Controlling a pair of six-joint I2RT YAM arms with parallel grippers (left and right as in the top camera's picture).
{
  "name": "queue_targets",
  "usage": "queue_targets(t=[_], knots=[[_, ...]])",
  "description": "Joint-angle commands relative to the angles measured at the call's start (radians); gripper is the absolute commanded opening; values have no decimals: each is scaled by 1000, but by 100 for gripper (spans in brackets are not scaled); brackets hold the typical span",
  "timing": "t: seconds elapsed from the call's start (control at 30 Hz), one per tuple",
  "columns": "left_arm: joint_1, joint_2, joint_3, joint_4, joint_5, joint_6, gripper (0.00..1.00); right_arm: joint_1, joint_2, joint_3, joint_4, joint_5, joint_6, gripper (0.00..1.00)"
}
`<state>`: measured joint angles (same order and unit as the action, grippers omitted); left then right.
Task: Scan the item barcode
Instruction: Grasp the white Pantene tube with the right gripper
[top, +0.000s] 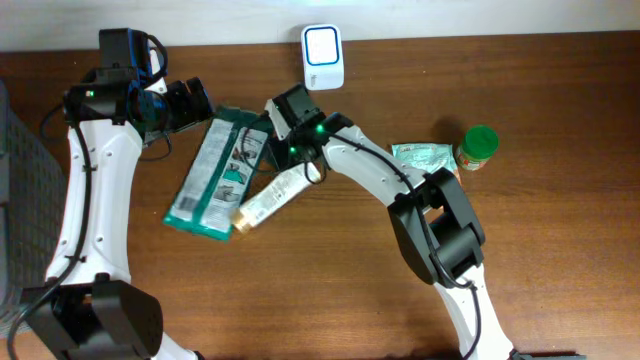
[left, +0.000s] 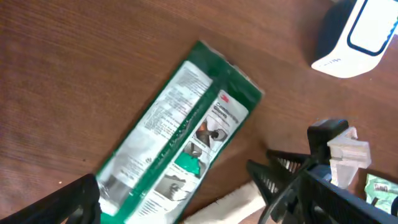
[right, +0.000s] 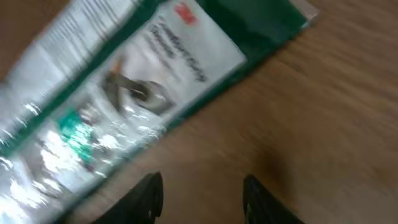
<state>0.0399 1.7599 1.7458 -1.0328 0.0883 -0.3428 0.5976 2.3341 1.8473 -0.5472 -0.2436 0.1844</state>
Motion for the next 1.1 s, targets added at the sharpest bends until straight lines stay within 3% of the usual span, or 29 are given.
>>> queue_targets(t=[0.0,0.13,0.3,0.53,0.63,0.77,0.93,1.07], knots=[[2,5,0,-2,-7,8,99,-75,-33,5,-131,68,4,40],[2,5,0,-2,-7,8,99,-171,-69,5,-397,-100,-2,45],[2,5,0,-2,-7,8,99,-177,-71,4,-613,-309,-249,46],[2,5,0,-2,-7,8,99,-204,-74,140,-656,-225,-452,61],[2,5,0,-2,-7,8,99,-166,-55,145,-653,-321,-612,81],[2,5,0,-2,-7,8,99,-62,-2,142,-728,-328,-705,85],[2,5,0,-2,-7,8,99,23,80,139,-730,-328,-684,86],[2,5,0,-2,-7,8,99,4,97,139,-696,-319,-565,72]])
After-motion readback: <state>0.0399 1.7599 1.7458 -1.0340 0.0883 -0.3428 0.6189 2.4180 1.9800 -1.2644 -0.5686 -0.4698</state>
